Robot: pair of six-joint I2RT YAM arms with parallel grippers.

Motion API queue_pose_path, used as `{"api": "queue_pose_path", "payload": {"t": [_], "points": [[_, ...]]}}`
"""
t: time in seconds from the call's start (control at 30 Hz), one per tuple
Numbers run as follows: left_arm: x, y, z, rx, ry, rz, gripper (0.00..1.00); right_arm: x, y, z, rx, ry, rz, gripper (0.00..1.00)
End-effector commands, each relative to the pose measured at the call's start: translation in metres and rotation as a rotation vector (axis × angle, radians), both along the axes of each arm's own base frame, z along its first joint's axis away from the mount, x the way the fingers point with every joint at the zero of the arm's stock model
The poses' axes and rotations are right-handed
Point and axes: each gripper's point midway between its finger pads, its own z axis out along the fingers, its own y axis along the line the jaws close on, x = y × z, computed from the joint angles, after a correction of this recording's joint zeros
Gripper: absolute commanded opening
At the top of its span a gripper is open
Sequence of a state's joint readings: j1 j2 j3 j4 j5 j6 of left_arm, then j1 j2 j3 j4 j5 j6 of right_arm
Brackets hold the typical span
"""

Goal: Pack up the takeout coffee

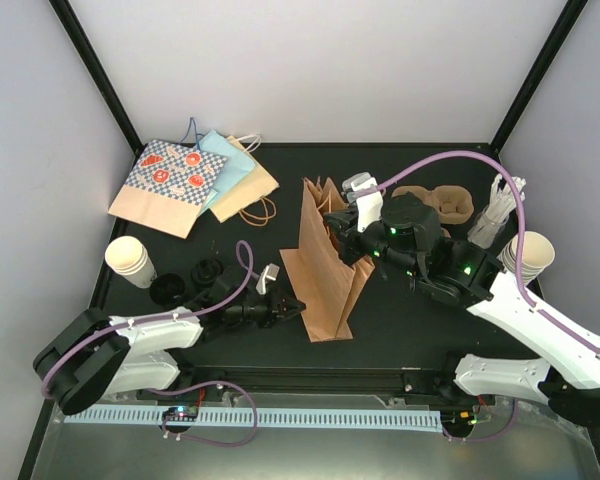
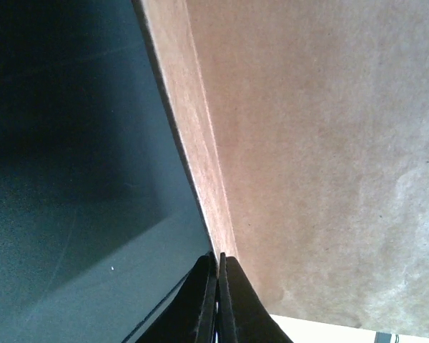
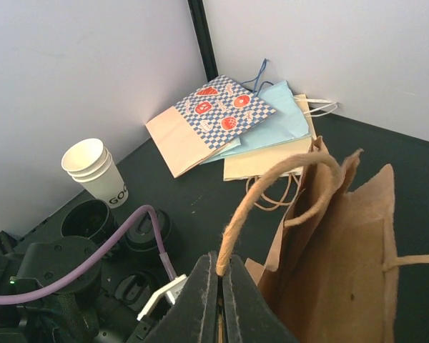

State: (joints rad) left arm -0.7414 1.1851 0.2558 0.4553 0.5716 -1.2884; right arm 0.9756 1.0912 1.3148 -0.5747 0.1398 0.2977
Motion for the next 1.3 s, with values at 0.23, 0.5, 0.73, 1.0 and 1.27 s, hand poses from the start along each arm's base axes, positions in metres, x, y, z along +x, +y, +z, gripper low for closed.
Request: {"api": "queue_pose_path", "payload": {"t": [0.23, 0.5, 0.73, 1.0, 1.27], "points": [[0.004, -0.004, 0.002, 0.006, -0.030, -0.001, 0.02, 0.002, -0.030, 0.044, 0.074, -0.064, -0.112, 0.04], [0.002, -0.002, -0.006, 0.020, -0.025, -0.008, 0.02, 0.005, -0.063, 0.078, 0.112, -0.117, -0.243, 0.03], [-0.001, -0.002, -0.010, 0.015, -0.017, -0.019, 0.02, 0.001, -0.062, 0.091, 0.134, -0.141, -0.216, 0.03], [-0.001, -0.002, -0.011, 0.010, -0.023, -0.019, 0.09, -0.013, -0.058, 0.101, 0.186, -0.187, -0.124, 0.03], [0.000, -0.003, -0.008, -0.001, -0.038, -0.021, 0.21, -0.023, -0.061, 0.108, 0.230, -0.224, -0.085, 0.03]]}}
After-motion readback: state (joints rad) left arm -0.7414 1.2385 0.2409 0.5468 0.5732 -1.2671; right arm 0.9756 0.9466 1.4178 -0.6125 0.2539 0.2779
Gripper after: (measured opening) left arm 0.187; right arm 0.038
